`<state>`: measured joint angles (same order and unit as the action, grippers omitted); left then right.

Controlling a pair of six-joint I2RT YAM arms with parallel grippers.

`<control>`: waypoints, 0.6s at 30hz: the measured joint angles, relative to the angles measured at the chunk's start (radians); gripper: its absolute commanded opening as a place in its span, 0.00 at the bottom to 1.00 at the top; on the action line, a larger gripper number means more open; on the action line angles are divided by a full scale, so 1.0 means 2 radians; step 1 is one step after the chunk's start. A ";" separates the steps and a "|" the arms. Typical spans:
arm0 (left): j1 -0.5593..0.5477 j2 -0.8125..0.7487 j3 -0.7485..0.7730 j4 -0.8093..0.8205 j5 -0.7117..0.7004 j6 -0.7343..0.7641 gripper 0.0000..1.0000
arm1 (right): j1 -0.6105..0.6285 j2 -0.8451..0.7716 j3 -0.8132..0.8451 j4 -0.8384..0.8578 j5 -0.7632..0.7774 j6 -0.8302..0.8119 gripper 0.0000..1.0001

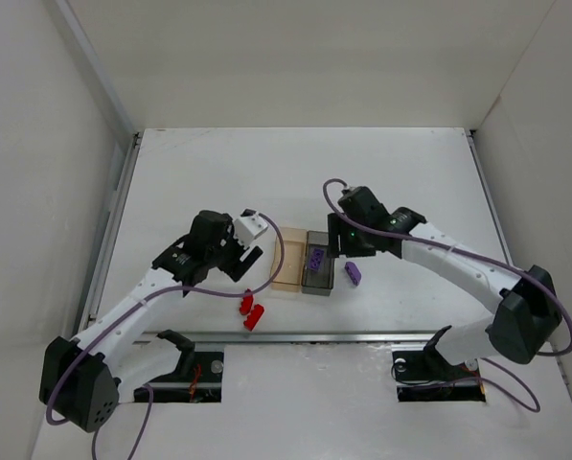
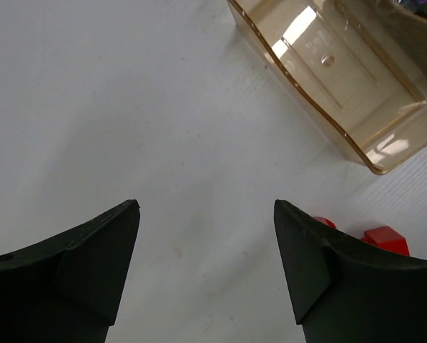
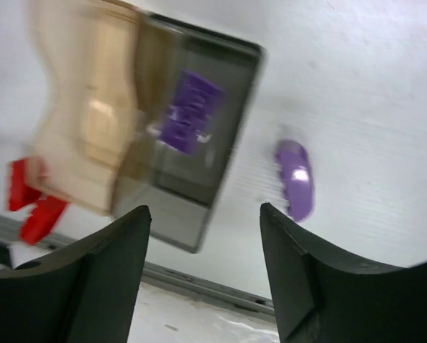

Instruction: Sort the legos into containers by color

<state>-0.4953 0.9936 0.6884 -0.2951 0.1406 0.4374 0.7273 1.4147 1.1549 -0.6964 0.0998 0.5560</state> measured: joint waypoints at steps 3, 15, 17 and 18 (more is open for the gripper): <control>0.000 0.010 -0.004 -0.020 -0.001 0.000 0.72 | -0.023 -0.003 -0.053 -0.003 -0.003 0.016 0.67; -0.001 0.020 -0.008 -0.049 0.033 0.030 0.75 | -0.039 0.034 -0.106 0.002 0.004 0.039 0.67; -0.001 0.020 -0.013 -0.050 0.040 0.038 0.75 | -0.046 0.046 -0.111 0.012 0.005 0.036 0.58; -0.001 0.021 -0.016 -0.049 0.043 0.042 0.75 | -0.051 0.054 -0.113 0.017 0.006 0.032 0.52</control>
<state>-0.4976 1.0348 0.6563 -0.3939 0.2272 0.5205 0.6258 1.5219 0.9295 -0.6632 0.1112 0.6205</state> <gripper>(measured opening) 0.749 0.602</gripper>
